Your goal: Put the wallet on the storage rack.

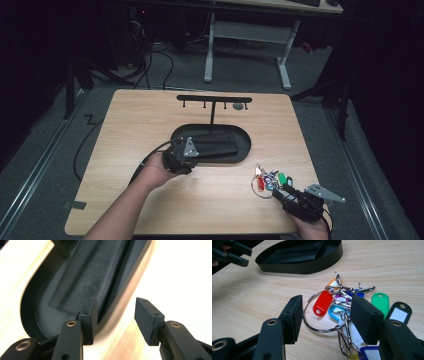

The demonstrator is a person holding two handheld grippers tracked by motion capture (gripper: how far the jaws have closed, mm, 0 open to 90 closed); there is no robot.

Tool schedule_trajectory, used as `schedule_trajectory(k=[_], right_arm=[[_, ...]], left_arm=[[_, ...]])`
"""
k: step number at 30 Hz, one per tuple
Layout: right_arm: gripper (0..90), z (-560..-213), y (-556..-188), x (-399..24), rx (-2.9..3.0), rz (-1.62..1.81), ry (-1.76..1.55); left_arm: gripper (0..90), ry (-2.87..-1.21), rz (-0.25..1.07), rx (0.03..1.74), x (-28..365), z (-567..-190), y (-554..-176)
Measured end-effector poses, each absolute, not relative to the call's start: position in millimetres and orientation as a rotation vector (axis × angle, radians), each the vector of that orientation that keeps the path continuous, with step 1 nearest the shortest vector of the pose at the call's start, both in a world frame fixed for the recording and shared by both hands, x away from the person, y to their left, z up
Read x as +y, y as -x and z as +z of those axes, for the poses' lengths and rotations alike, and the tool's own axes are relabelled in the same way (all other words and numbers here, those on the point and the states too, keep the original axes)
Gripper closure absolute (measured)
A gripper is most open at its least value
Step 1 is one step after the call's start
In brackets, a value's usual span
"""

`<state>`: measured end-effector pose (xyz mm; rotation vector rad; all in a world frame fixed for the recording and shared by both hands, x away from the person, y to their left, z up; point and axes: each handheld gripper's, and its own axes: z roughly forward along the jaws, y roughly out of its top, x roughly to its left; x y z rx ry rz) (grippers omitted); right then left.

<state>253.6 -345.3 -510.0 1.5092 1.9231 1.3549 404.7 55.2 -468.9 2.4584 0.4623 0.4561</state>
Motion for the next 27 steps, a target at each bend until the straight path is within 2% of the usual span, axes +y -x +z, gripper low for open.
schedule_trajectory(k=[13,17,23,27], right_arm=[[45.5,-513,-254,-342,1.954,1.328,-1.498],[45.5,-513,-255,-341,1.958,1.323,-1.495],[45.9,-513,-255,-341,1.965,1.322,-1.496],[46.1,-513,-255,-340,1.967,1.320,-1.491]], left_arm=[[49.4,-2.250,0.392,0.683,124,-512,-339],[47.9,-2.216,0.397,0.715,136,-516,-321],[44.0,-2.094,0.329,0.801,159,-521,-288],[44.9,-2.092,0.347,0.796,162,-521,-283]])
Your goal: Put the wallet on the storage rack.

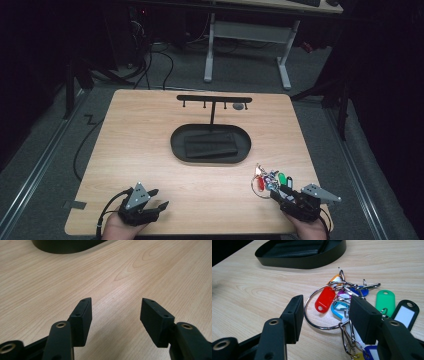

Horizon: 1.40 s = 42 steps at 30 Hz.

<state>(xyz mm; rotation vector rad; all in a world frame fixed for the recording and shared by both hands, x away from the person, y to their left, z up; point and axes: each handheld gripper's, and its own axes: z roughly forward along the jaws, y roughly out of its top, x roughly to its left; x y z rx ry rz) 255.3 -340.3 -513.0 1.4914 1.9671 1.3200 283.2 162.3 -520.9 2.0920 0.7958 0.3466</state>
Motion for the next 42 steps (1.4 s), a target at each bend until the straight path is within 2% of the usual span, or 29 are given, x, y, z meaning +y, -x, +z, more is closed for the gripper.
schedule_trajectory(k=[13,23,35,42], right_arm=[[49.3,-516,-256,-340,1.985,1.270,-1.500],[54.5,-504,-257,-328,2.072,1.108,-1.466],[57.1,-471,-285,-306,2.256,0.837,-1.444],[58.8,-466,-295,-283,2.449,0.673,-1.387]], left_arm=[[37.4,-2.109,0.347,0.792,162,-521,-290],[37.3,-2.132,0.350,0.708,155,-521,-286],[37.7,-2.146,0.323,0.644,154,-520,-285],[38.0,-2.149,0.321,0.636,154,-520,-282]])
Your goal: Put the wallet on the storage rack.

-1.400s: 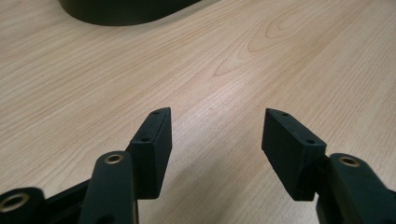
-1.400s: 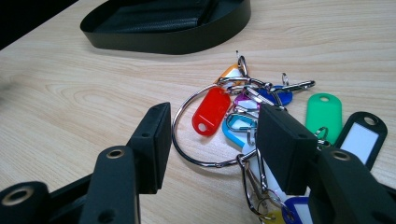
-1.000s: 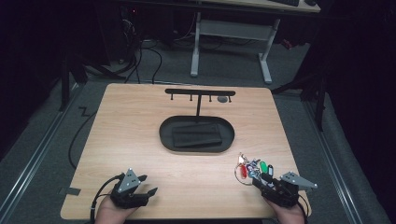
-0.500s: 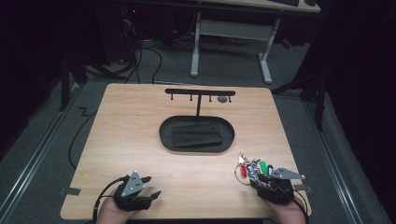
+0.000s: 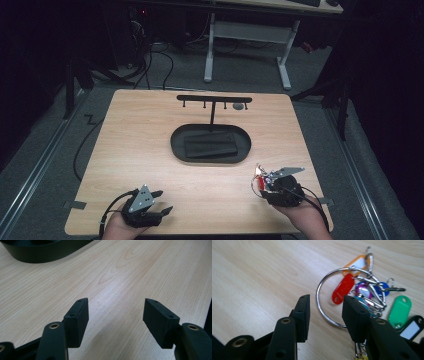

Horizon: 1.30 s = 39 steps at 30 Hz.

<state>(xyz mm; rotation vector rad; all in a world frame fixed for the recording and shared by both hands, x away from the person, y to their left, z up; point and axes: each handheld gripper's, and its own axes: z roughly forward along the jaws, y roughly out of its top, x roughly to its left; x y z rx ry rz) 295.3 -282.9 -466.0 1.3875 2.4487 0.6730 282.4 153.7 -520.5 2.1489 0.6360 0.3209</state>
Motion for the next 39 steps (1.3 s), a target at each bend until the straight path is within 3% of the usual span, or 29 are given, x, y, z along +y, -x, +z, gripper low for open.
schedule_trajectory(k=[14,24,32,39], right_arm=[[63.6,-472,-327,-247,2.762,0.326,-1.210],[66.9,-485,-340,-248,2.866,0.136,-1.143],[66.3,-487,-350,-246,2.953,0.009,-1.050],[60.3,-488,-351,-244,3.006,-0.097,-0.915]], left_arm=[[38.1,-2.174,0.308,0.621,152,-523,-282],[38.0,-2.185,0.294,0.617,152,-525,-282],[38.0,-2.201,0.286,0.604,150,-526,-282],[38.0,-2.211,0.270,0.601,149,-527,-282]])
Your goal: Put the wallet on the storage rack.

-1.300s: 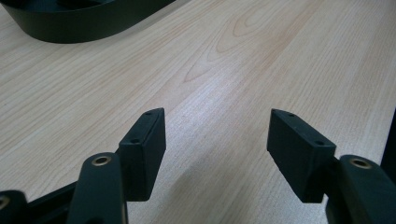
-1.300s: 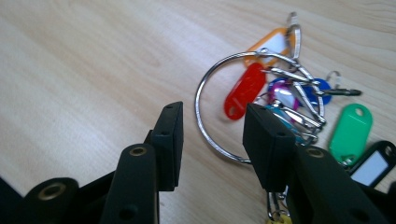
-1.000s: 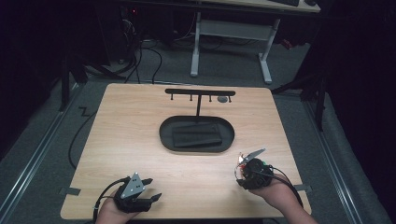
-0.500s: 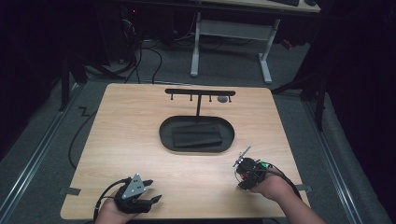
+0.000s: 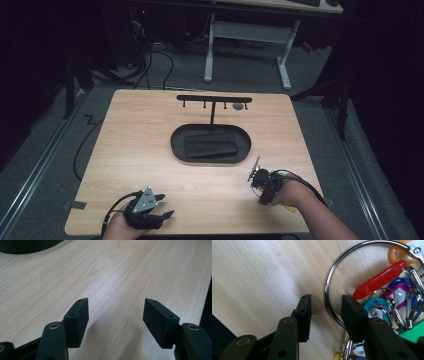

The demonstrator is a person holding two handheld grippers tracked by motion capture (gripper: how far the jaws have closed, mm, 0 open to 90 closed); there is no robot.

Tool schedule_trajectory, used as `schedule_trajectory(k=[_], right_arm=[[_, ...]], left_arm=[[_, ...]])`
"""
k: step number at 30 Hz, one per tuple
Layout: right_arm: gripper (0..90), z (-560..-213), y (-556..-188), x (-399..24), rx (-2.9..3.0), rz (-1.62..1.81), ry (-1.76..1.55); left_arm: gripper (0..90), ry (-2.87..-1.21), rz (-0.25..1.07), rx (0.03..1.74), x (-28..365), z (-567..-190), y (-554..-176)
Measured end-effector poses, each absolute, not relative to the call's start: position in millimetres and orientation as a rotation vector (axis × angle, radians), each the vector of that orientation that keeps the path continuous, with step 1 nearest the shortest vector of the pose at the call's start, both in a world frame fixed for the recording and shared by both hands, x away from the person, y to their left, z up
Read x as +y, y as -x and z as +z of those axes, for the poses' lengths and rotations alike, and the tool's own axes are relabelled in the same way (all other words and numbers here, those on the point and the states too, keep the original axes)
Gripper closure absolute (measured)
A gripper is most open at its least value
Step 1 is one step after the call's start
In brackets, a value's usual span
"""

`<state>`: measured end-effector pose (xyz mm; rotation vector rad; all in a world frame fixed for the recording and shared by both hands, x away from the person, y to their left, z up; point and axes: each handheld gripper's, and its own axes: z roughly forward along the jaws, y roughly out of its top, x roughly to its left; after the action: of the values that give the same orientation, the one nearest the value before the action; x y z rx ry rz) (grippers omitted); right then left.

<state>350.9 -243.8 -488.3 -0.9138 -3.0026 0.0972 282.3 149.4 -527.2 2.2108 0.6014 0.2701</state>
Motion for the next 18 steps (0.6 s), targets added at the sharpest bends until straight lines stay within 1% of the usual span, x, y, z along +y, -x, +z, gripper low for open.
schedule_trajectory(k=[3,4,6,7,8,12,16,18], right_arm=[[60.6,-488.3,-351.6,-243.2,-3.007,0.132,0.884],[64.3,-488.0,-352.9,-243.5,-3.014,0.158,0.850],[65.8,-487.9,-353.4,-243.6,-3.014,0.165,0.839],[71.7,-487.6,-353.8,-243.8,-3.019,0.166,0.831],[73.7,-487.8,-353.8,-244.4,-3.019,0.152,0.838],[78.0,-487.8,-351.9,-244.5,-3.021,0.142,0.837],[86.1,-487.7,-349.2,-241.4,-3.030,0.165,0.831],[86.4,-487.7,-348.8,-240.0,-3.027,0.175,0.835]], left_arm=[[38.0,-2.210,0.268,0.600,149.2,-527.4,-281.9],[38.0,-2.215,0.268,0.601,149.0,-527.7,-281.9],[38.0,-2.214,0.269,0.603,149.0,-528.1,-281.9],[38.0,-2.215,0.266,0.606,149.2,-528.3,-282.0],[38.0,-2.215,0.266,0.606,149.2,-528.3,-282.0],[38.1,-2.216,0.265,0.609,149.4,-528.1,-282.1],[38.0,-2.216,0.266,0.605,148.9,-528.2,-281.8],[38.0,-2.217,0.266,0.603,148.8,-528.2,-281.8]])
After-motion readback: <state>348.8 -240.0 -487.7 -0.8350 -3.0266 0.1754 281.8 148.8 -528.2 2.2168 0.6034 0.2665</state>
